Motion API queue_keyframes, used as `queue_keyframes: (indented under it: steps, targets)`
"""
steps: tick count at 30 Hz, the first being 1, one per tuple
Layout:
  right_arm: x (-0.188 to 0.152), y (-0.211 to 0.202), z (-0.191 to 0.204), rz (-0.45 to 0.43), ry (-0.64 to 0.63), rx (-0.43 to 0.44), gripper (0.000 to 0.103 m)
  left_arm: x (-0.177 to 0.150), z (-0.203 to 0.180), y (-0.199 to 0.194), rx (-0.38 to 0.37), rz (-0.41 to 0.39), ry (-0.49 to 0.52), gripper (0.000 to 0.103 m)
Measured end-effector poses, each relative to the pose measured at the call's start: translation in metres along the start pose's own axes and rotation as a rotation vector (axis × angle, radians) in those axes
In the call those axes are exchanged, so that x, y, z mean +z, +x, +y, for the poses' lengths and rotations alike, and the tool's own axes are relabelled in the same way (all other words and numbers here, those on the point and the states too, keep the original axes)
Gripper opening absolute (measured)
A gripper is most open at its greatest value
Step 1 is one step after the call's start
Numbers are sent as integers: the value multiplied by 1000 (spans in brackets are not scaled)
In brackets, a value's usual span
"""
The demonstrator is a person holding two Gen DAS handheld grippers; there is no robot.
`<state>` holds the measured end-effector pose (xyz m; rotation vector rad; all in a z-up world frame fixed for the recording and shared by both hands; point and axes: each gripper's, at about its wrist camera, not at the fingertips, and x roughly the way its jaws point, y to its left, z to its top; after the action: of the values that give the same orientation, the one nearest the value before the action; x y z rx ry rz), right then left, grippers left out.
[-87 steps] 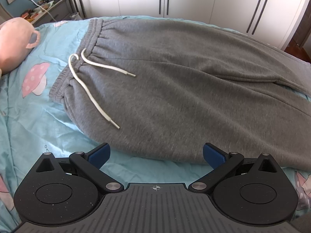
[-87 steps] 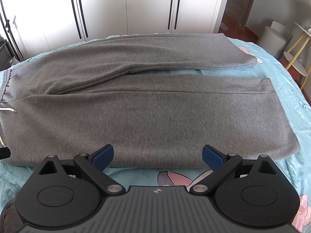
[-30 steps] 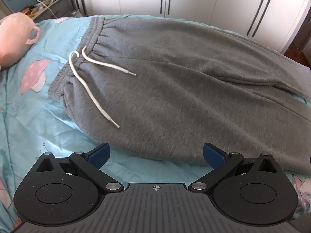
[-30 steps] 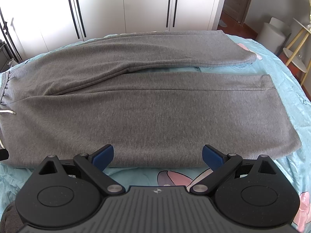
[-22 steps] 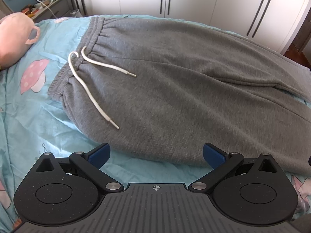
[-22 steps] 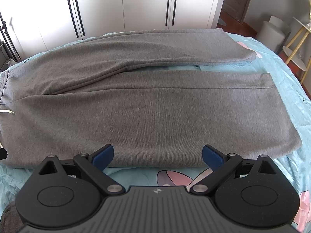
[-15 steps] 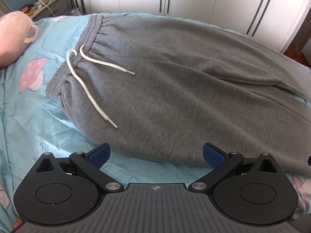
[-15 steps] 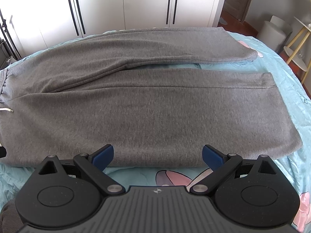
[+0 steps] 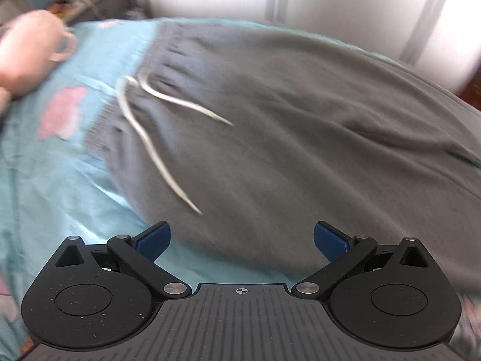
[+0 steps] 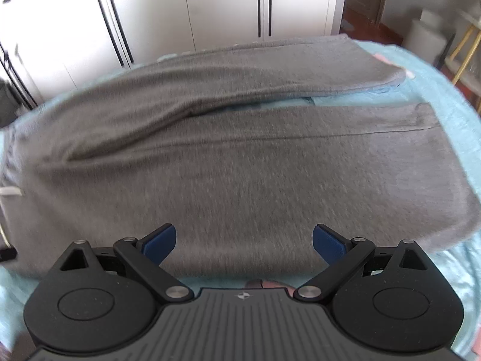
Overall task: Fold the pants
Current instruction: 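Reach the right gripper to the pant leg hem and close on it, then lift the hem with the right gripper and fold the leg toward the waistband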
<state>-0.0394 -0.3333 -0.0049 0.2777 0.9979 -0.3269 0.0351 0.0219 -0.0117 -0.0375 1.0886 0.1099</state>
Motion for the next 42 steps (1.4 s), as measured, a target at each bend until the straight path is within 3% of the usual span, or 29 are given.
queue_keyframes:
  steps: [2, 4, 6, 8, 12, 13, 18, 22, 28, 29, 31, 32, 34, 37, 40, 42]
  targets:
    - [23, 7, -19, 15, 104, 59, 98, 14, 4, 1, 73, -42, -44, 103]
    - [56, 17, -42, 22, 237, 110, 97, 28, 7, 3, 95, -72, -74, 103]
    - [96, 33, -62, 25, 347, 162, 97, 43, 8, 8, 82, -78, -109, 103]
    - [140, 54, -75, 40, 426, 174, 96, 53, 10, 16, 22, -73, -150, 103]
    - [224, 112, -82, 50, 471, 102, 91, 53, 19, 37, -62, -109, -257, 103]
    - [240, 127, -82, 53, 476, 72, 85, 51, 21, 45, -64, -115, -266, 103]
    - [309, 219, -85, 133, 554, -40, 74, 43, 25, 86, -4, -66, -261, 103]
    - [344, 266, -87, 122, 587, -94, 72, 42, 25, 112, 50, -20, -223, 103]
    - [366, 310, -91, 101, 595, -196, 66, 52, 10, 121, 79, -30, -169, 103]
    - [371, 312, -89, 93, 586, -209, 60, 53, 9, 121, 82, -36, -163, 103]
    - [375, 316, -86, 98, 526, -283, 26, 55, 10, 122, 82, -39, -167, 103]
    - [370, 314, -83, 94, 492, -303, 17, 55, 12, 121, 77, -37, -173, 103]
    - [363, 305, -87, 63, 454, -245, 5, 55, 17, 117, 62, -42, -194, 103]
    - [343, 269, -105, 3, 473, -114, 4, 54, 29, 103, 31, -86, -242, 103]
    - [302, 197, -129, -124, 497, 61, 4, 48, 47, 76, -41, -212, -302, 103]
    - [260, 144, -146, -192, 518, 172, 4, 40, 59, 57, -153, -324, -314, 103]
